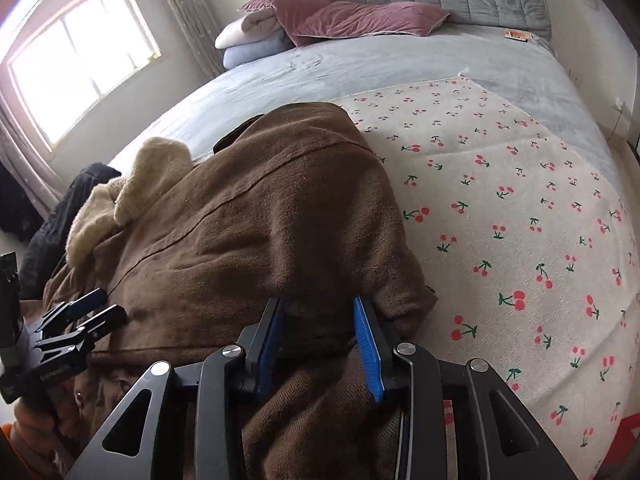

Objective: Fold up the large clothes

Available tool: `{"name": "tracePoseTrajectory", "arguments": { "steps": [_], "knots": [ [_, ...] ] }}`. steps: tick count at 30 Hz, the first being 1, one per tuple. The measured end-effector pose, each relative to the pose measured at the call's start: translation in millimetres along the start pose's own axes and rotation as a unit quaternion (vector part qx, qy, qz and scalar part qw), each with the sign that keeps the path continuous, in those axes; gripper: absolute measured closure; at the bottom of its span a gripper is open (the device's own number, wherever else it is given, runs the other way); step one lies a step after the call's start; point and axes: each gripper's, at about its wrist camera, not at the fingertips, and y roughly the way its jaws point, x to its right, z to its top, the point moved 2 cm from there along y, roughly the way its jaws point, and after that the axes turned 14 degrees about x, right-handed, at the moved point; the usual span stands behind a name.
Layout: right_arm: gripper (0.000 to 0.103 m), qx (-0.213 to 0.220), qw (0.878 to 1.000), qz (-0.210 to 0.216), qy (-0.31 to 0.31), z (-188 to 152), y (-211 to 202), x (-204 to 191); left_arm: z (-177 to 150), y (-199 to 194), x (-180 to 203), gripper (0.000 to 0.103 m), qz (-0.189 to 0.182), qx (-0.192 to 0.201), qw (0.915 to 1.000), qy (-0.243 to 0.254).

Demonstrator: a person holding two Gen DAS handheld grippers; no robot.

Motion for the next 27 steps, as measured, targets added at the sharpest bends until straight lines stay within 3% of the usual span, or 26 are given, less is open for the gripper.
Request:
{"name": "tracePoseTrajectory", "arguments": {
  "steps": [6,10,13,18,27],
  "knots": [
    [0.057,0.002,1.000,0.020,0.019,17,-36,-13,4,-48,-24,0.022,0.009,-0.025,0.9967,-0.077],
    [0.048,-0.013,1.000,0.011,0.025,21,-58,-28,5,-99,-54,0.017,0.050,-0.016,0.9923,-0.113],
    [0.044,-0.022,1.000,0.011,0.010,25,-72,-46,0,-137,-86,0.005,0.089,-0.015,0.9849,-0.148],
    [0.029,-0.007,1.000,0.015,-0.014,30,-94,-76,-21,-198,-142,0.003,0.160,-0.009,0.9652,-0.207],
    [0.028,-0.021,0.999,0.035,-0.026,20,-96,-100,-72,-275,-265,0.003,0.252,0.027,0.9189,-0.302]
  ]
}}
